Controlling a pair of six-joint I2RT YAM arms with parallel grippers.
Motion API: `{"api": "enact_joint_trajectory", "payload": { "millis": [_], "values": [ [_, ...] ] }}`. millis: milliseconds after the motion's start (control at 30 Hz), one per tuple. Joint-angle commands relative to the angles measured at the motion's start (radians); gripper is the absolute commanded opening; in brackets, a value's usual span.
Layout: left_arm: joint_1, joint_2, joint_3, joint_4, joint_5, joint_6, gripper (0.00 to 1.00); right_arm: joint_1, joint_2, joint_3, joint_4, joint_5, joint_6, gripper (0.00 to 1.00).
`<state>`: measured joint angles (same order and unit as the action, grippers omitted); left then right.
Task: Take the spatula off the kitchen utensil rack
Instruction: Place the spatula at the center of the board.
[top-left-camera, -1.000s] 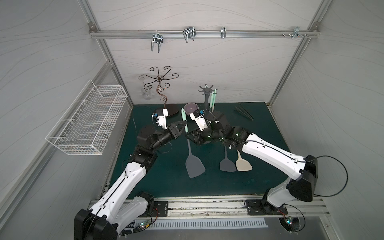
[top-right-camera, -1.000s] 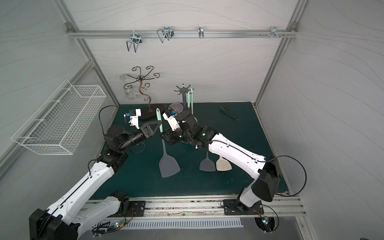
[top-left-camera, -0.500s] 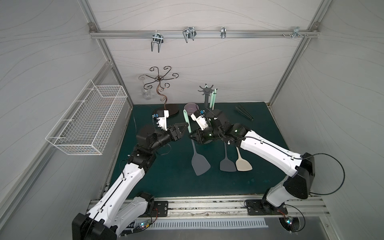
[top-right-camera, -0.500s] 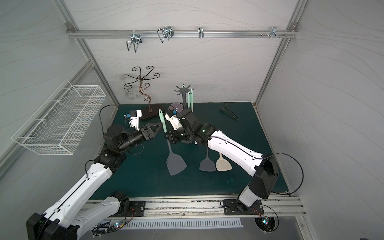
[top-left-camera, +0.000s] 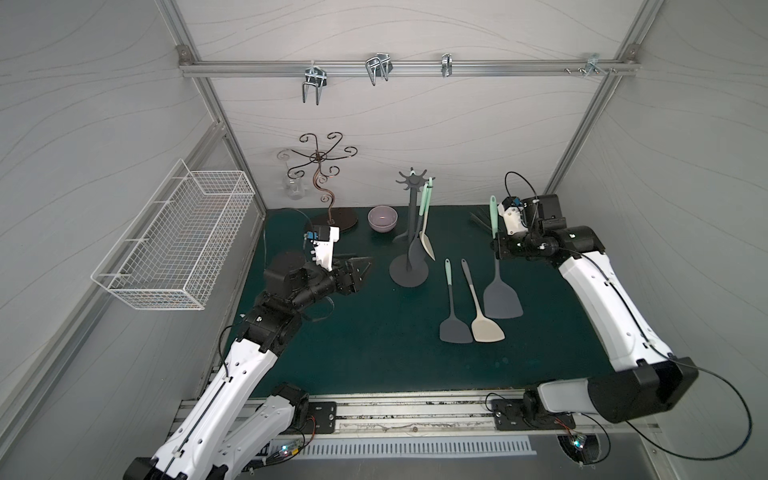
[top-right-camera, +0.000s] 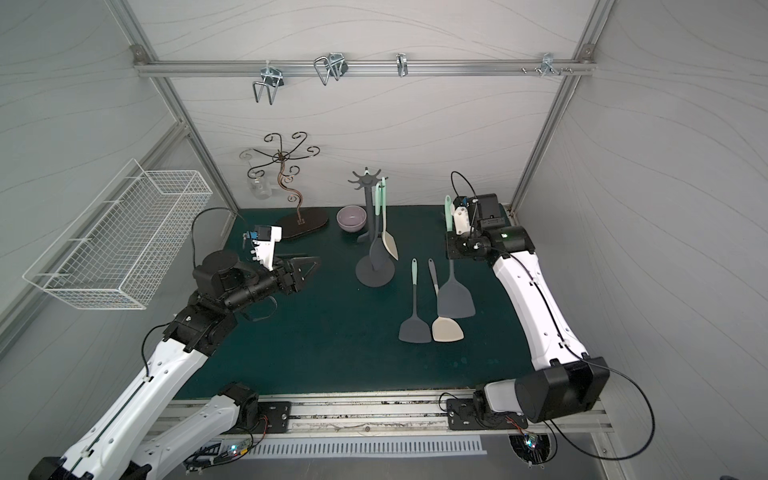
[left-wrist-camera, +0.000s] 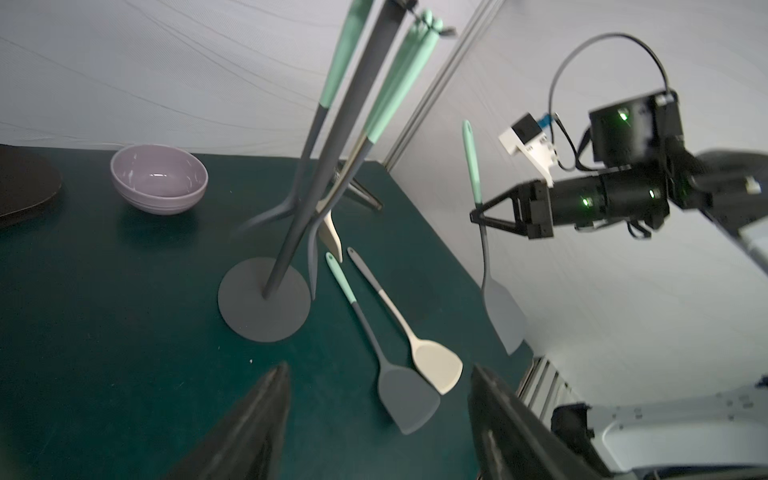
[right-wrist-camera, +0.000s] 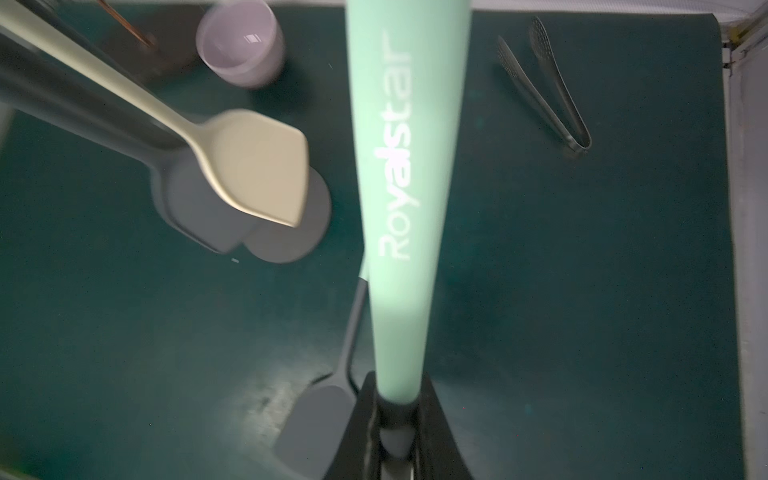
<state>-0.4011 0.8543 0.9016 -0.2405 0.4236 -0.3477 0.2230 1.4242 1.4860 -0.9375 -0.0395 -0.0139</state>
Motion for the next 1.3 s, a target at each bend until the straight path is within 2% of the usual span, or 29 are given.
{"api": "enact_joint_trajectory", "payload": {
  "millis": [0, 200, 467, 700, 967, 1267],
  "values": [
    [-0.053, 0.001, 0.053, -0.052, -0.041, 0.115, 0.73, -0.047, 0.094, -0.002, -0.097, 0.046, -0.186, 0.00],
    [-0.141, 0.028, 0.042, -0.058, -0.066, 0.145, 0.74, -0.127, 0.260, 0.035, -0.116, 0.078, -0.260, 0.00],
    [-0.225, 0.083, 0.036, -0.071, -0.091, 0.171, 0.74, -0.171, 0.349, -0.033, 0.047, 0.047, -0.265, 0.00],
    [-0.229, 0.108, 0.024, -0.062, -0.093, 0.154, 0.74, -0.217, 0.453, -0.023, 0.063, -0.034, -0.227, 0.00],
    [-0.230, 0.138, 0.019, -0.061, -0.101, 0.154, 0.74, -0.239, 0.507, -0.078, 0.085, -0.052, -0.222, 0.00],
    [-0.230, 0.137, 0.011, -0.063, -0.117, 0.159, 0.74, -0.236, 0.550, -0.065, 0.072, -0.077, -0.216, 0.00]
  ]
}}
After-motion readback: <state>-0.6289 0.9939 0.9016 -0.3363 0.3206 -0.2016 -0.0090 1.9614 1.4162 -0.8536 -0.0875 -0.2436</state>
